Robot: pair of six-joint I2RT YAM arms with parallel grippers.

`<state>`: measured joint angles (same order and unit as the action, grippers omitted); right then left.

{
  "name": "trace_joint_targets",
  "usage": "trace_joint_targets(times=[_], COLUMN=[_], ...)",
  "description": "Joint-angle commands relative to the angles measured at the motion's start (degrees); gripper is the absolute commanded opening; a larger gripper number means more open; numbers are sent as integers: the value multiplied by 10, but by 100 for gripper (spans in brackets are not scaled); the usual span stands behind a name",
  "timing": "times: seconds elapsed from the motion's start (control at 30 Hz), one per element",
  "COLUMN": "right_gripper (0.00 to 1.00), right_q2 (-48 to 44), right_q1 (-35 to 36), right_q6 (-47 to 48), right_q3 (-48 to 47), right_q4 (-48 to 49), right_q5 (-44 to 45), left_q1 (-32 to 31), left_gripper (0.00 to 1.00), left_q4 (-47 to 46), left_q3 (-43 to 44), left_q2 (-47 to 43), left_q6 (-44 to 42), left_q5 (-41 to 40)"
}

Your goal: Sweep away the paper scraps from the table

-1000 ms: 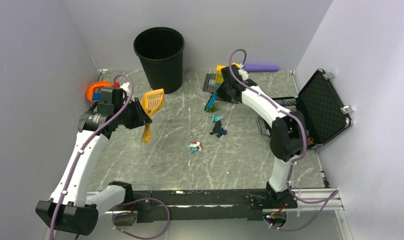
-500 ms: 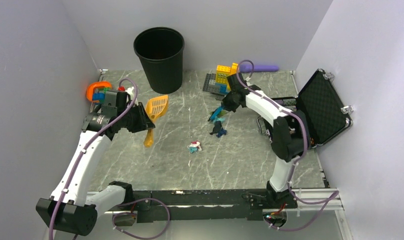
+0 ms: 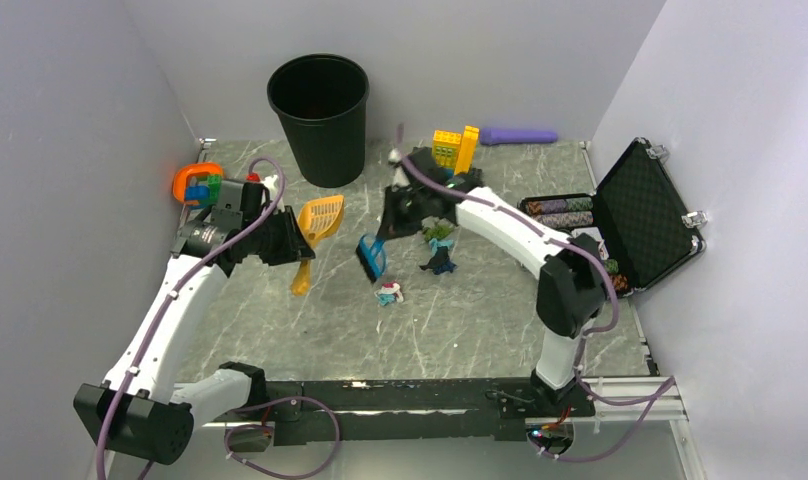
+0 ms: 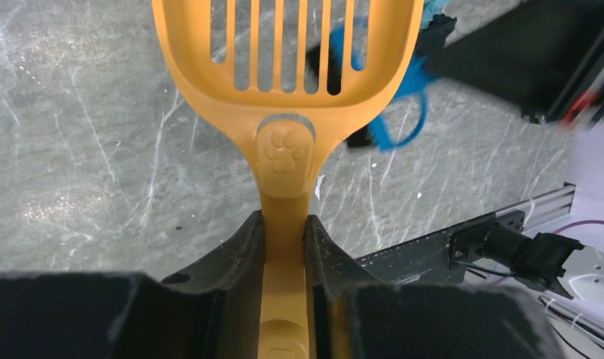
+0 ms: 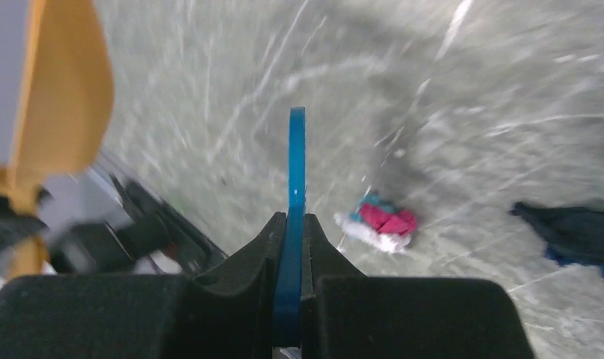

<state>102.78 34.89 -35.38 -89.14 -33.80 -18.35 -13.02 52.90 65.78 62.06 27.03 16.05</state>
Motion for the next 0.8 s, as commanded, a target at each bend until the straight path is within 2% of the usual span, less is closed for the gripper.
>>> trace_joint_targets(times=[0.0,0.13,0.33,0.4,0.53,0.77], right_gripper=[0,0,0,0,0,0], right_q2=[27,41,37,15,-43,-110], right_q1=[85,114,109,99,63,-15], right_q6=[137,153,156,167,190,201], right_q3=[-45,-24,13,18,44,47], right_q4=[-100,-120,-143,-138,-105,-76], right_q5=[-2,84,303,343,366,307], left_q1=[-8,-10,-10,-10,-15,-79], left_gripper=[0,0,0,0,0,0], left_q4=[-11,-12,-34,-43,-73,-96], left_q3=[17,11,-7,-13,-39,-72], left_q2=[5,5,7,8,15,59], left_q6=[-17,-17,-14,-15,-5,-10], left_q5=[-15,-22,7,19,42,42])
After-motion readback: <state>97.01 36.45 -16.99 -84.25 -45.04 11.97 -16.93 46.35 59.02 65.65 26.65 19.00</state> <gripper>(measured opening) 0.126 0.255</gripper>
